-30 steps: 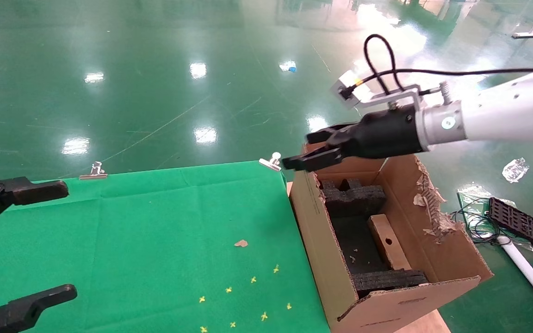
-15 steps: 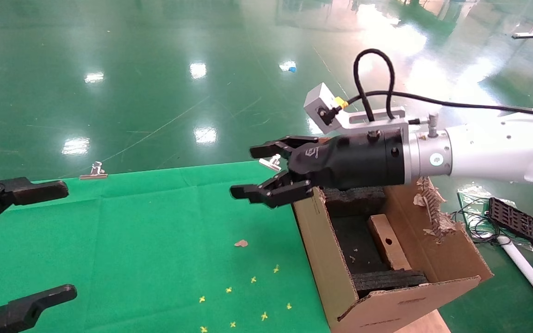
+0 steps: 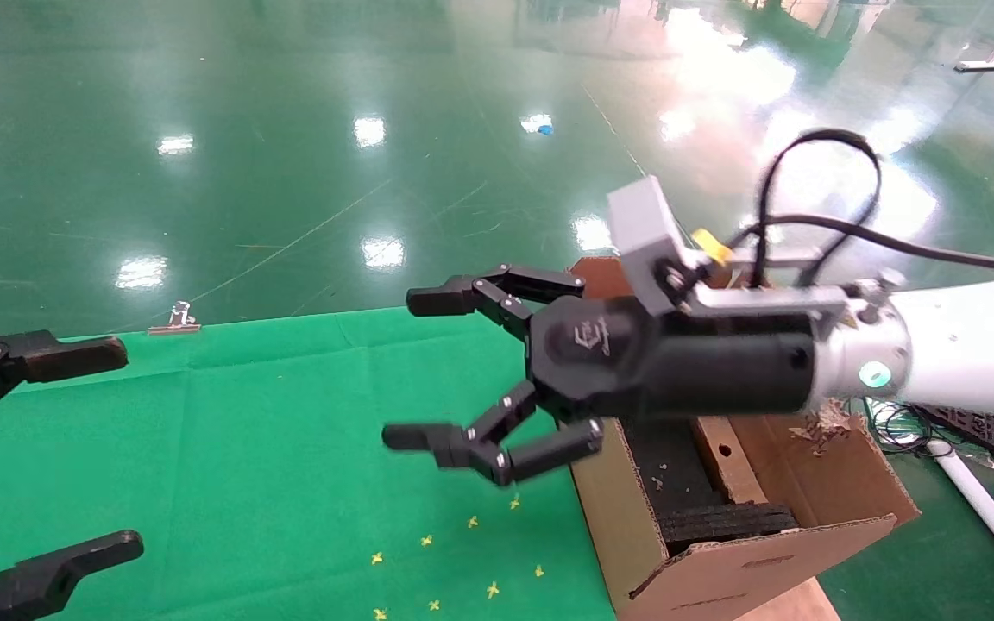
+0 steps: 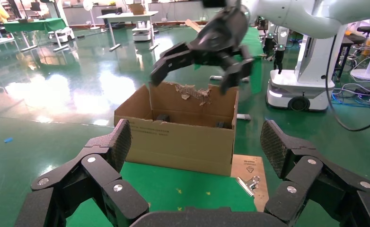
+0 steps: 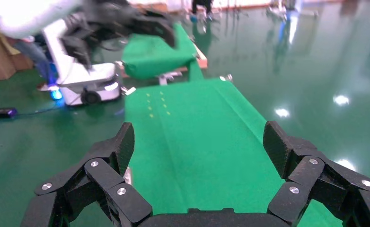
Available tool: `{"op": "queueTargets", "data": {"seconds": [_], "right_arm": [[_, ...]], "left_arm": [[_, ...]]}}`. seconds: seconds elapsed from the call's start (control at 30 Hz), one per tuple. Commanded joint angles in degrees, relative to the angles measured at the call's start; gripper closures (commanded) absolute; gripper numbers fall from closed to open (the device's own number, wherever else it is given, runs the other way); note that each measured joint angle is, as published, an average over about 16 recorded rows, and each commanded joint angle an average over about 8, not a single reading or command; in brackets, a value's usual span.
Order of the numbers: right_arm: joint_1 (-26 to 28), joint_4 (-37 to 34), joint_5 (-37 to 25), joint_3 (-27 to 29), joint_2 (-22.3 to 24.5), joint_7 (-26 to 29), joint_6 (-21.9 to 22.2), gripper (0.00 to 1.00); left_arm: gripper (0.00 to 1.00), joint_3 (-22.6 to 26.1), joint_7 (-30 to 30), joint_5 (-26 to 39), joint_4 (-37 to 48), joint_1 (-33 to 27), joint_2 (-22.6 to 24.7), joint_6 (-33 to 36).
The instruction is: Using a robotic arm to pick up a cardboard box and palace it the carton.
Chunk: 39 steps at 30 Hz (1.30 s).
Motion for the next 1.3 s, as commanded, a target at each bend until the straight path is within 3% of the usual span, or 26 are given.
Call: {"op": "queueTargets", "data": {"seconds": [0.03, 0.4, 1.3], "right_arm": [[-2.34, 2.20, 0.93, 2.68, 0.35, -0.84, -0.56, 0.00], [-9.81, 9.01, 3.92, 11.21, 1.41, -3.21, -2.31, 0.00], [-7.56, 7.05, 3.02, 8.65, 1.15, -2.69, -1.79, 0.00]], "left_arm": [[0.00, 0.01, 0.00, 0.00, 0.00, 0.00, 0.00, 0.00], [0.00, 0.01, 0.02, -0.03, 0.02, 0.01, -0.01, -0.03], [0.00, 0.02, 0.01, -0.04, 0.02, 0.01, -0.02, -0.03]]}}
